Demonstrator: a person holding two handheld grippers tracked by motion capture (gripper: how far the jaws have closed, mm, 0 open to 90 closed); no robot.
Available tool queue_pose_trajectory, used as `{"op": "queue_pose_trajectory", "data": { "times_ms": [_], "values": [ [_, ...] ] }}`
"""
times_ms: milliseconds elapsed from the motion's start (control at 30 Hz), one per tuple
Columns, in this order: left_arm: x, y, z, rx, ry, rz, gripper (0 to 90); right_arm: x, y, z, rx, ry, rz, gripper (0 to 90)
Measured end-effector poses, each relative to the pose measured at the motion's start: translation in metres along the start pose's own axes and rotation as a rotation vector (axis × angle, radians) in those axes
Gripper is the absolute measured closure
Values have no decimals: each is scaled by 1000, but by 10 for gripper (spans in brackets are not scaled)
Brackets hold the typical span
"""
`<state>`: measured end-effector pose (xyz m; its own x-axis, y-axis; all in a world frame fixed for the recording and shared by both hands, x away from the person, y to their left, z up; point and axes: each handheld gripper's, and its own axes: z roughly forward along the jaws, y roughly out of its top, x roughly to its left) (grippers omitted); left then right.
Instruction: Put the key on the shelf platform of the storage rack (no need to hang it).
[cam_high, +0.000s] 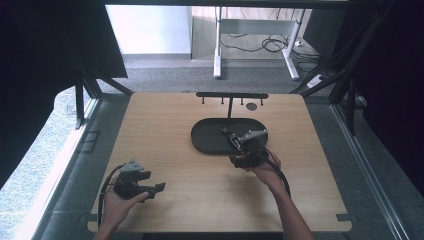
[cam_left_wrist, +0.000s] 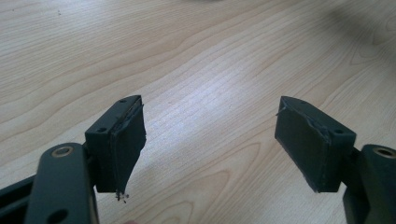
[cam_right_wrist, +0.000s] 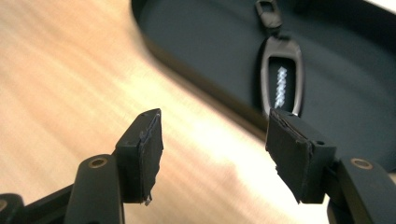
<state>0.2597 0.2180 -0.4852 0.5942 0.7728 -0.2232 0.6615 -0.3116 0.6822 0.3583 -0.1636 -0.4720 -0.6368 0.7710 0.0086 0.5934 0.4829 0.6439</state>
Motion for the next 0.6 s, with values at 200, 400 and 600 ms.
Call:
{"op": "queue_pose_trajectory", "data": {
  "times_ms": [200, 400, 600],
  "values": [
    [0, 0, 0, 1, 1, 4, 247, 8, -28, -8, -19, 8, -5, 361],
    [-1, 0, 1, 2, 2, 2, 247, 3, -50, -6, 8, -17, 0, 351],
    [1, 0, -2, -3, 5, 1, 247, -3, -59, -9, -14, -7, 25, 340]
  ]
}}
